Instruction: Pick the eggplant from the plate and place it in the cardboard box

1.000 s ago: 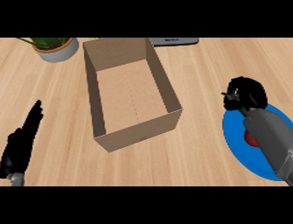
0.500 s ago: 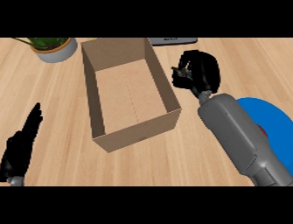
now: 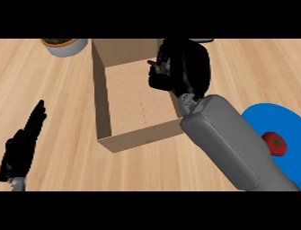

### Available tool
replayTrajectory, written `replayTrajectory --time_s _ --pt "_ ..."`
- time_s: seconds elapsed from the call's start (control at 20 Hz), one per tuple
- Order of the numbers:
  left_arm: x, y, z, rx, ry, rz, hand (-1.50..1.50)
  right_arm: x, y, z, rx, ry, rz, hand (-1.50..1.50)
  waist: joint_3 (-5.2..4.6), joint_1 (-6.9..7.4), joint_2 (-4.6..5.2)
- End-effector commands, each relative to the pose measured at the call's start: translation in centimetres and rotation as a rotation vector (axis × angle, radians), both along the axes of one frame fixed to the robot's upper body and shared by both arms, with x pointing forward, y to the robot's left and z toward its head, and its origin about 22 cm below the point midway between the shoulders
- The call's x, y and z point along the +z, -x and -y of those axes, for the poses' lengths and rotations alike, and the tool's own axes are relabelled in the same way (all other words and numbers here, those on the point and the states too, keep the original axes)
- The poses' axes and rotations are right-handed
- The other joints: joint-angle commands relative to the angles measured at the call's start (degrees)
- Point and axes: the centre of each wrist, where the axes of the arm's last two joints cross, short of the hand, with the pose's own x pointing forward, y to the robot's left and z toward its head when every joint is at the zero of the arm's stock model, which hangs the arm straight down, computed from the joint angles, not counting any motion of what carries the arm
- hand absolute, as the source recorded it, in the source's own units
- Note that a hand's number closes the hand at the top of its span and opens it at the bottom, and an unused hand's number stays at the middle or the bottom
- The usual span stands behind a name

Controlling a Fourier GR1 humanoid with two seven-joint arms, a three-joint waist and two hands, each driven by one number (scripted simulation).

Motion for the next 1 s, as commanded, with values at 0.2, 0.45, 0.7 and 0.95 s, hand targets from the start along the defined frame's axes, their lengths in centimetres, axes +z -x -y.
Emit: replayTrajectory --time_s 0.2,0.45,0.7,0.95 --pt "0.7 -0.4 1.3 -0.05 0.017 0.036 0.0 1.9 -1.9 -3.4 -0.07 0.003 -0.074 1.5 0.08 2.89 1.17" --pt "0.7 -0.6 1.3 -0.083 0.005 -0.003 0.0 -0.9 -4.0 -3.9 -0.078 0.002 -0.148 1.5 0.08 3.67 1.33" --pt "0.5 -1.1 3.4 -0.087 0.009 0.022 0.0 -3.4 -7.3 -2.0 -0.104 0.033 -0.256 1.5 0.09 4.18 1.73" --pt "2.2 -2.8 4.0 -0.1 0.017 0.032 0.0 -4.0 -8.2 -2.0 -0.175 -0.069 -0.287 -1.5 0.1 5.28 1.93"
